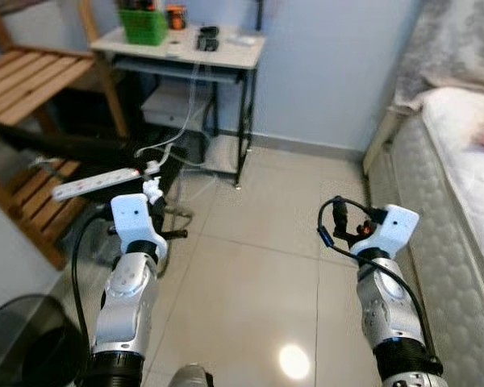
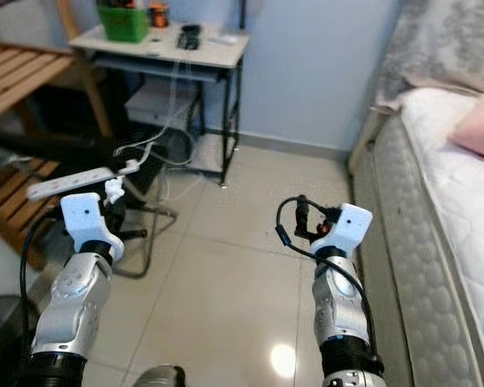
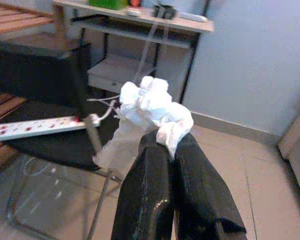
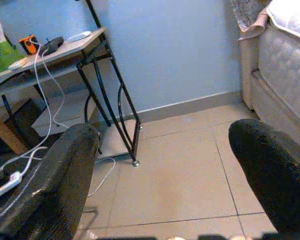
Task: Clean up the room
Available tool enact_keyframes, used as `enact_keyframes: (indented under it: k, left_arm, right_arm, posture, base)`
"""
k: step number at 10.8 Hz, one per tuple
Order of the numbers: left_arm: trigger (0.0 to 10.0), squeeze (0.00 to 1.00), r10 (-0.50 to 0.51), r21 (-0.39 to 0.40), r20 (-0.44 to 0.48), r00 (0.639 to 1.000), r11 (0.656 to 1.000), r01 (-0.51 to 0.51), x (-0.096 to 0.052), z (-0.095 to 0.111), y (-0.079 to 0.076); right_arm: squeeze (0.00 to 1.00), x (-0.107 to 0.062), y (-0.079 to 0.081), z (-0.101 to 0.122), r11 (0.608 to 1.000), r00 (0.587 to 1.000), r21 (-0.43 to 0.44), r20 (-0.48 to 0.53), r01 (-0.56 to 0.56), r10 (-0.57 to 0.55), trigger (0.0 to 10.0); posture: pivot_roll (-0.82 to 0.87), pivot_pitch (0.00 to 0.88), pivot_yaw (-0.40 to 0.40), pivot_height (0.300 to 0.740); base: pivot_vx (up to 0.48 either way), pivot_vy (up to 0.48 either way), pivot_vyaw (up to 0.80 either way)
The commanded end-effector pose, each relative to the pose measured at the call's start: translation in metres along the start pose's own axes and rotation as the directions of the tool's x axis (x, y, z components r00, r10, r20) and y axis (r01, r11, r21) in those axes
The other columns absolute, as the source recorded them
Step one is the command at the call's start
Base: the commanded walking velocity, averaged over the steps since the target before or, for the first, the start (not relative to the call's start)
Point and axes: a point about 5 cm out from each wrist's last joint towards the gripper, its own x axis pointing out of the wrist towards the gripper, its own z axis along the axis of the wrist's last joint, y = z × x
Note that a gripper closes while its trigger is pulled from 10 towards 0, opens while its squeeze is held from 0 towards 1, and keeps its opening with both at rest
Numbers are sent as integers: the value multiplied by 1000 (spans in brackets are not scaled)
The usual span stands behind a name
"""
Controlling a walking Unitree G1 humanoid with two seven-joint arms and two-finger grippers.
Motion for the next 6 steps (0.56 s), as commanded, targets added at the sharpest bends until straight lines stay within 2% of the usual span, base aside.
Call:
enact_keyframes:
  k: [1, 3, 4, 6]
  left_arm:
    - [10000, 0, -25, 32, -2, 1000, 999, 25, 1, 1, -3]
    - [10000, 0, -5, 62, -12, 1000, 998, 5, 3, -1, -1]
    - [10000, 0, -8, 68, -13, 1000, 998, 9, 3, -1, -6]
    - [10000, 0, 2, 100, -9, 1000, 995, -1, 4, -1, -9]
  right_arm:
    - [353, 5, 9, 8, 998, 999, -27, 19, -51, 51, 10000]
    - [376, 12, 15, 13, 995, 995, -47, 19, -93, 94, 10000]
    - [388, 15, 22, 13, 989, 990, -57, 13, -136, 137, 10000]
    - [388, 17, 26, 11, 983, 986, -66, -9, -169, 169, 10000]
  posture:
    - [82, 0, -20, 740]
    - [83, 0, -18, 740]
    - [88, 0, -22, 740]
    - [93, 0, -36, 740]
  base:
    - [0, 0, 738]
    - [0, 0, 659]
    - [0, 0, 581]
    - [0, 0, 547]
